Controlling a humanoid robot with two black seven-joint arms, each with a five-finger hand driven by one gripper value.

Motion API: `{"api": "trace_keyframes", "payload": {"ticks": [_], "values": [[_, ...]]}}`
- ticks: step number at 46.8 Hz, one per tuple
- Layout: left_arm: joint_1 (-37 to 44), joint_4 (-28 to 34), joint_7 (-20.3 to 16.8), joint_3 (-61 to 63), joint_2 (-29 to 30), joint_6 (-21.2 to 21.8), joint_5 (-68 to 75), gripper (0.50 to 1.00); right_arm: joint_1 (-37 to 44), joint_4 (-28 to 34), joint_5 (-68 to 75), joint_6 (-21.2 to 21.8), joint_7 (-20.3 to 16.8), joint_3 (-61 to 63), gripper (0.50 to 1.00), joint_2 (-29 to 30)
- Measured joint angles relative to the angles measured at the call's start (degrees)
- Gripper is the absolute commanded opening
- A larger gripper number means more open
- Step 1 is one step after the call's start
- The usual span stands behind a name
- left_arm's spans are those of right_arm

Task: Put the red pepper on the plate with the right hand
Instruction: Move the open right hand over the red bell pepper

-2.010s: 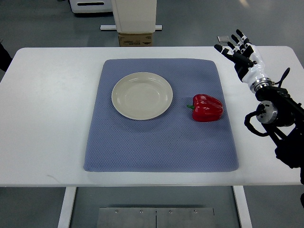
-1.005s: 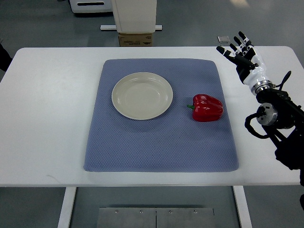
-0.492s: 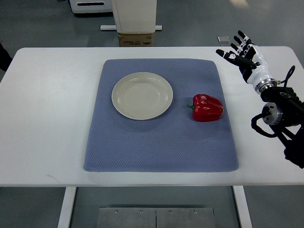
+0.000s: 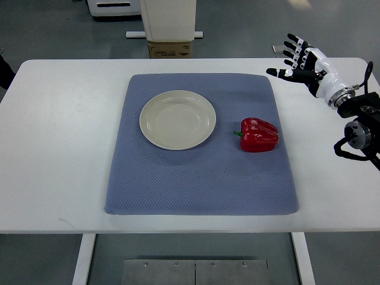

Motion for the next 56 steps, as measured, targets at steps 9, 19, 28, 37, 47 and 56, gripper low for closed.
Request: {"api": "trace_keyframes", "payload": {"ticks": [9, 19, 28, 37, 47, 56], "values": [[0.00, 0.00, 0.03, 0.00, 0.00, -0.02, 0.00, 1.000, 3.95, 1.05, -0.24, 5.88, -0.35, -5.56, 0.998, -3.35], [0.00, 0.00, 0.03, 0.00, 0.00, -0.02, 0.00, 1.000, 6.41, 3.28, -4.70, 9.15, -0.23, -9.33, 0.998, -5.59], [0.00, 0.00, 0.02, 0.00, 0.00, -0.02, 0.00, 1.000, 7.91, 6.35, -9.30, 9.33, -0.03, -11.29, 0.995, -6.19], [-0.01, 0.00, -0.01, 0.00, 0.00, -0.01, 0.00, 1.000, 12.13, 7.64, -12.65, 9.33, 0.78, -18.33, 0.993, -7.05], [0.00, 0.00, 0.03, 0.00, 0.00, 0.00, 0.00, 1.000, 14.72, 7.65, -17.09, 9.15, 1.91, -24.61, 0.987, -6.99], [-0.01, 0.00, 0.05, 0.00, 0.00, 0.01, 0.00, 1.000, 15.82, 7.72, -19.68, 9.15, 3.06, -28.20, 0.993, -6.97]]}}
